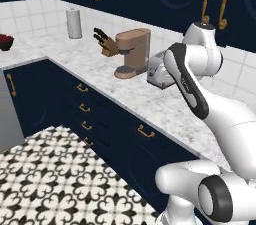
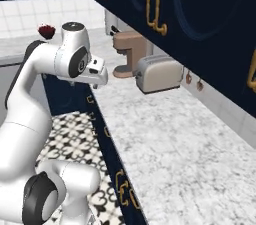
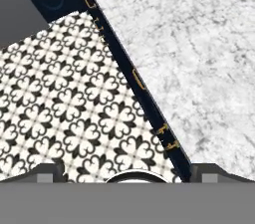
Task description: Take a straw from the drawer in front and place it inside the glass cup on the dining counter.
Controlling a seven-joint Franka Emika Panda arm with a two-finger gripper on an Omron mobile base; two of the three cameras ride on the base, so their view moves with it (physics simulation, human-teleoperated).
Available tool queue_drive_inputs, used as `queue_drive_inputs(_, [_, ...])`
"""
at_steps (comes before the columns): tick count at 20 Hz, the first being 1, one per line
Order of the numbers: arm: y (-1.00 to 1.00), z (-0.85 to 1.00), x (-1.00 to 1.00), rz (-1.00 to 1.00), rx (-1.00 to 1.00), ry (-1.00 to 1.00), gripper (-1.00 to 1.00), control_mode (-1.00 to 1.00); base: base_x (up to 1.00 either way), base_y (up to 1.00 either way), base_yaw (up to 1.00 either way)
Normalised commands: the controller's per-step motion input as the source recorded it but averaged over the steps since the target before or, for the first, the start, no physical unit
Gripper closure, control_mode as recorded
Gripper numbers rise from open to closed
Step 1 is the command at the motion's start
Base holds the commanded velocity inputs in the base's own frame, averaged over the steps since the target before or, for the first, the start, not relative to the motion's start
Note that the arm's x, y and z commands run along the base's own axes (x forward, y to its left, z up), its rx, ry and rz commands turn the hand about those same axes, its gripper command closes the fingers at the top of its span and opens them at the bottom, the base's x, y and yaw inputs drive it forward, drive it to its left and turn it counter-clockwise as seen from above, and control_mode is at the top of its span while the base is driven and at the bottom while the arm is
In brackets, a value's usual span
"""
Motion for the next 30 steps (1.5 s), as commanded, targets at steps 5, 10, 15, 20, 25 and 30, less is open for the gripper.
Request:
queue_drive_inputs(5, [-0.12, -0.01, 0.0, 0.11, 0.0, 0.0, -1.0, -1.0, -0.03, -0.4, 0.2])
queue_drive_inputs(10, [0.68, -0.29, 0.05, 0.07, -0.18, 0.0, -1.0, -1.0, 0.0, 0.0, 0.0])
queue_drive_inputs(15, [0.96, -0.62, 0.14, 0.0, -0.43, -0.02, -1.0, -1.0, 0.0, 0.0, 0.0])
queue_drive_inputs(20, [0.61, -0.73, 0.13, 0.0, -0.45, 0.0, -1.0, -1.0, 0.0, 0.0, 0.0])
queue_drive_inputs(25, [0.44, -0.79, 0.15, -0.01, -0.39, 0.0, -1.0, -1.0, 0.0, 0.0, 0.0])
queue_drive_inputs(30, [0.21, -0.8, 0.26, -0.03, -0.32, 0.02, -1.0, -1.0, 0.0, 0.0, 0.0])
